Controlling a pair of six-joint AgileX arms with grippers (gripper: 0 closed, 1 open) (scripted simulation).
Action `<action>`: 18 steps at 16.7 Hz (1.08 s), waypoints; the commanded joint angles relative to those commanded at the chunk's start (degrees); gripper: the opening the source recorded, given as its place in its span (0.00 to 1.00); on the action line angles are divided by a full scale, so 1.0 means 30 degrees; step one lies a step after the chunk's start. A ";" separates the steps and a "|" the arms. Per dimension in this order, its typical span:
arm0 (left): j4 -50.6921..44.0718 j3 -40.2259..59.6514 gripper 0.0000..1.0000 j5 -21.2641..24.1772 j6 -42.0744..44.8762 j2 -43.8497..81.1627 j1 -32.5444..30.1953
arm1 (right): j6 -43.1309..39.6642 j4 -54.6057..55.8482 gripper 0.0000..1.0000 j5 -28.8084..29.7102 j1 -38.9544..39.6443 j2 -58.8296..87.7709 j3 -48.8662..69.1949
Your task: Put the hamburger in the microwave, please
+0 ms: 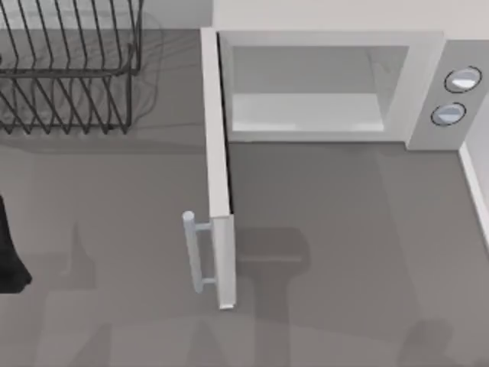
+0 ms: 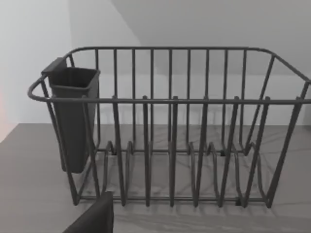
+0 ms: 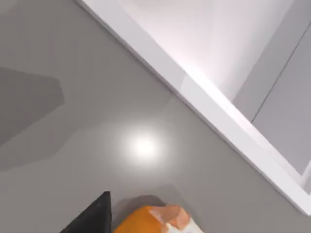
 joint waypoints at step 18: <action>0.0000 0.0000 1.00 0.0000 0.0000 0.0000 0.0000 | -1.3787 -0.6907 1.00 0.0060 -0.4888 1.1288 0.7078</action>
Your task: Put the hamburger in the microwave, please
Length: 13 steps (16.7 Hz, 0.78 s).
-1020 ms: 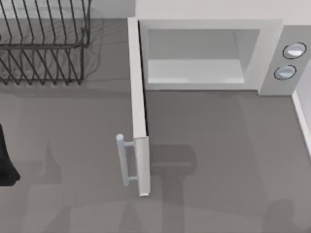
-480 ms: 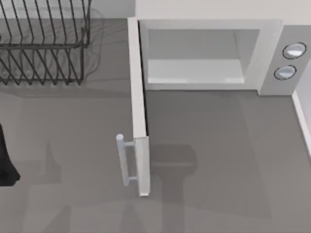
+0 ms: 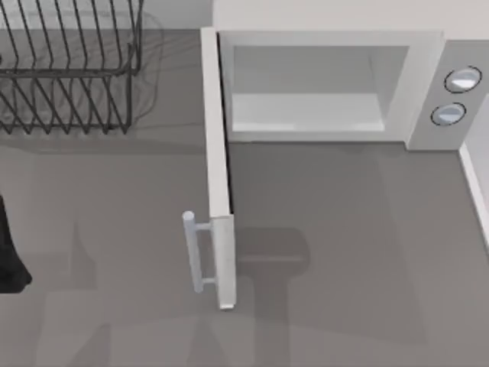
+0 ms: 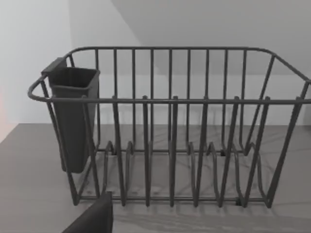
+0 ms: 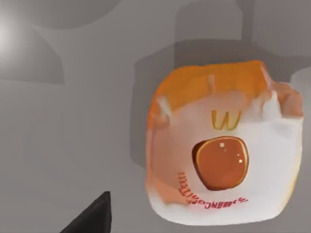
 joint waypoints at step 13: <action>0.0000 0.0000 1.00 0.0000 0.0000 0.0000 0.0000 | 0.0083 0.6855 1.00 0.0008 -0.0026 0.3590 -0.3303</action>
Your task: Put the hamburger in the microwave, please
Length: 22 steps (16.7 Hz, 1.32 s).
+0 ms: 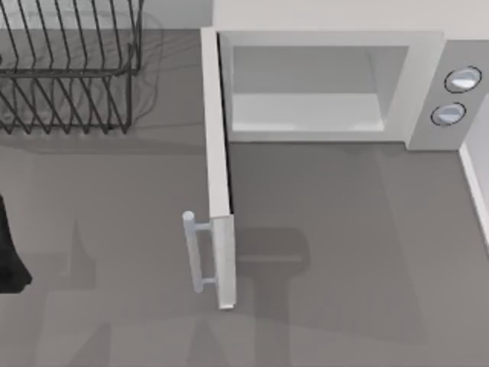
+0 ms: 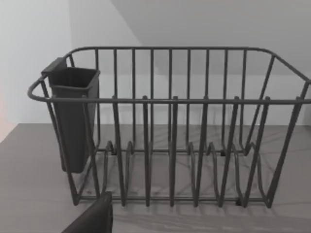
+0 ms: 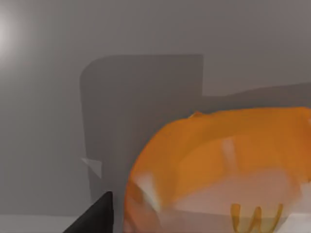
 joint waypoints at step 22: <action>0.0000 0.0000 1.00 0.0000 0.0000 0.0000 0.0000 | 0.0000 0.0000 0.00 0.0000 0.0000 0.0000 0.0000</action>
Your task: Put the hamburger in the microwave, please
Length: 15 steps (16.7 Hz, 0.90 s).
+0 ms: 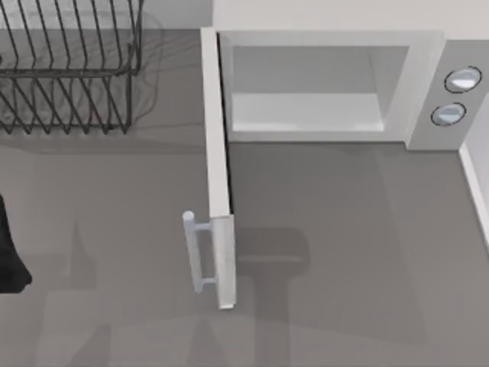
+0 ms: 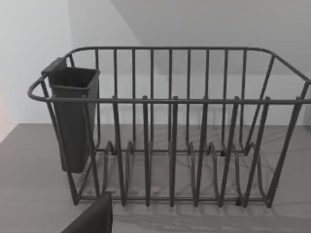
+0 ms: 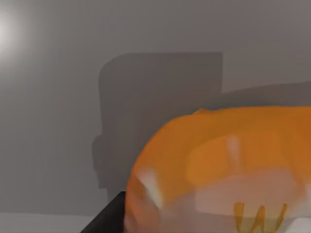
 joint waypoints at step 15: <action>0.0000 0.0000 1.00 0.0000 0.0000 0.0000 0.0000 | 0.0462 -0.9712 0.00 0.0390 0.0072 -0.4417 0.5624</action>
